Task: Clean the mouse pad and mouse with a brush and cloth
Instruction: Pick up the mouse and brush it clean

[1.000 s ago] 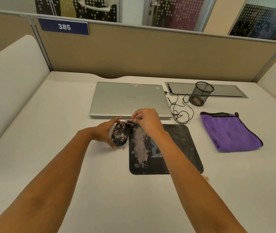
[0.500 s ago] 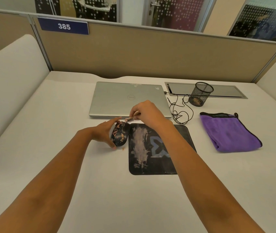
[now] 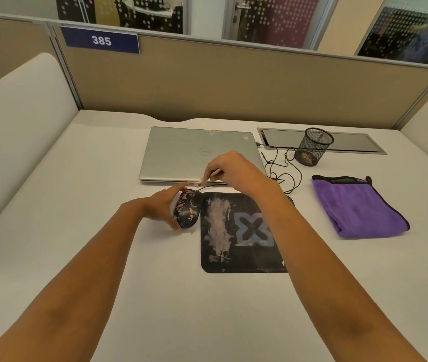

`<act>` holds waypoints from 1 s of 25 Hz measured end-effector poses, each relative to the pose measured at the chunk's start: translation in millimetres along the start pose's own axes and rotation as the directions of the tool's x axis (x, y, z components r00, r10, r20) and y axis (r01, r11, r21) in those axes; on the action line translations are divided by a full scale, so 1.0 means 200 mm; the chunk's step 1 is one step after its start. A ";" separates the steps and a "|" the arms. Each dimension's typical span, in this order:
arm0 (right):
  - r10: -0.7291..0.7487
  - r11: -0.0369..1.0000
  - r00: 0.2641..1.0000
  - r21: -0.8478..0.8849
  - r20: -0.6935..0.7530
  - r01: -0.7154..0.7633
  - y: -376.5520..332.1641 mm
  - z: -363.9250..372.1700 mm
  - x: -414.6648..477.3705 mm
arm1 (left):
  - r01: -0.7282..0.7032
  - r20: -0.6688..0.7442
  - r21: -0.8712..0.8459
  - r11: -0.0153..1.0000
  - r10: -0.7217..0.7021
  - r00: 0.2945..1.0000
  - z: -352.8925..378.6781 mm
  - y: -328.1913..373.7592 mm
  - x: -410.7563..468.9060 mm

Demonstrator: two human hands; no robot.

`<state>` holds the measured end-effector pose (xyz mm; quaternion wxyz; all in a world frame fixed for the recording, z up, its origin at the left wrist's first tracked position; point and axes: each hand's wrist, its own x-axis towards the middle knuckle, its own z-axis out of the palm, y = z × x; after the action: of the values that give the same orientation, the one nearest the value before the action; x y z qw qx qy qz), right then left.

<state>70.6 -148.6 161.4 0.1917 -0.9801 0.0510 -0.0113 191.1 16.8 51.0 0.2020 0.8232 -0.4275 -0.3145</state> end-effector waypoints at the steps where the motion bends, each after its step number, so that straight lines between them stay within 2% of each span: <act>1: 0.019 1.000 1.000 0.002 -0.014 -0.019 0.01 0.01 0.02 | 0.000 0.001 0.002 1.000 0.000 1.000 0.00 0.00 0.00; 9: 0.068 0.997 0.998 0.028 0.014 -0.069 -0.06 0.07 -0.03 | 0.019 -0.003 0.016 1.000 -0.019 1.000 0.00 -0.01 0.01; 14: 0.027 0.996 0.996 0.082 0.081 -0.034 -0.12 0.05 -0.21 | 0.012 -0.006 0.024 1.000 -0.012 1.000 0.00 -0.02 0.02; 19: 0.156 0.976 0.983 0.170 -0.097 -0.138 -0.11 0.07 -0.20 | 0.011 -0.011 0.030 0.999 -0.011 1.000 0.00 -0.01 0.01; 25: 0.157 0.981 0.987 0.123 -0.046 -0.150 -0.16 0.15 -0.22 | 0.016 -0.009 0.040 0.999 -0.016 1.000 0.00 -0.02 0.02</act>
<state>30.1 -104.2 146.0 0.2488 -0.9593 0.1309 -0.0266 194.8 16.6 47.3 0.1849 0.8318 -0.4262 -0.3037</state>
